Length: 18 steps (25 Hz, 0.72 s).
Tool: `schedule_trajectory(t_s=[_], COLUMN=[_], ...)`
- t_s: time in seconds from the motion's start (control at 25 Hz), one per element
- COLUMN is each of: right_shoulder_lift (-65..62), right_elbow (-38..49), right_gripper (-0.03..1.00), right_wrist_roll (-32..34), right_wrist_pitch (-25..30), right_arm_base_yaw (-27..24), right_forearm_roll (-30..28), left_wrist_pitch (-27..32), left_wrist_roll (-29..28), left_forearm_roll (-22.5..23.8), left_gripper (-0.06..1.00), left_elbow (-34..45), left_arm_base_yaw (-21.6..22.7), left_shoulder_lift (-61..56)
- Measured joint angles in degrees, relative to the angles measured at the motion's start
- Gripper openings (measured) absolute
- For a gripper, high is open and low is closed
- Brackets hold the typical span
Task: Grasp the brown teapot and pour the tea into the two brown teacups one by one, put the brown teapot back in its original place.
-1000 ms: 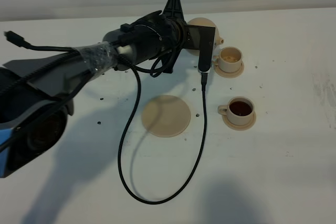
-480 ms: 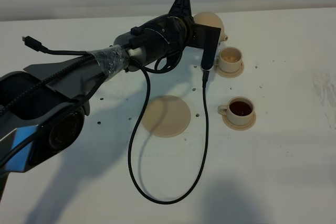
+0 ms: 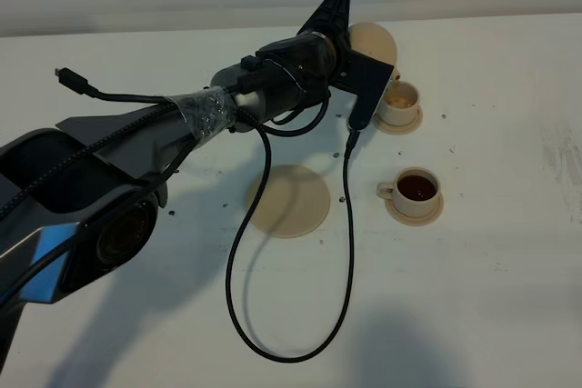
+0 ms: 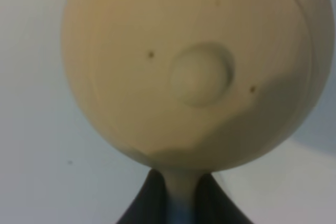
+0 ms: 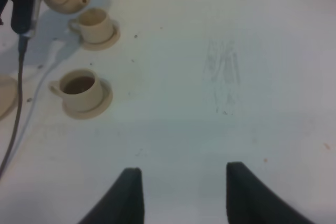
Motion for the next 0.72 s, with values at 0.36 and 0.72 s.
schedule_trajectory(t_s=[0.36,0.72], right_shoulder_lift=[0.0,0.0], right_elbow=[0.0,0.0], right_gripper=[0.4,0.4], right_wrist_roll=[0.0,0.0], right_wrist_pitch=[0.0,0.0], right_arm_base_yaw=[0.0,0.0], right_forearm_roll=[0.0,0.0], left_wrist_pitch=[-0.5,-0.8], left_wrist_roll=[-0.2,-0.3], left_forearm_roll=[6.3,11.2], left_gripper=[0.11,0.11], left_elbow=[0.0,0.0], left_arm_base_yaw=[-0.5,-0.5], left_shoulder_lift=[0.0,0.0])
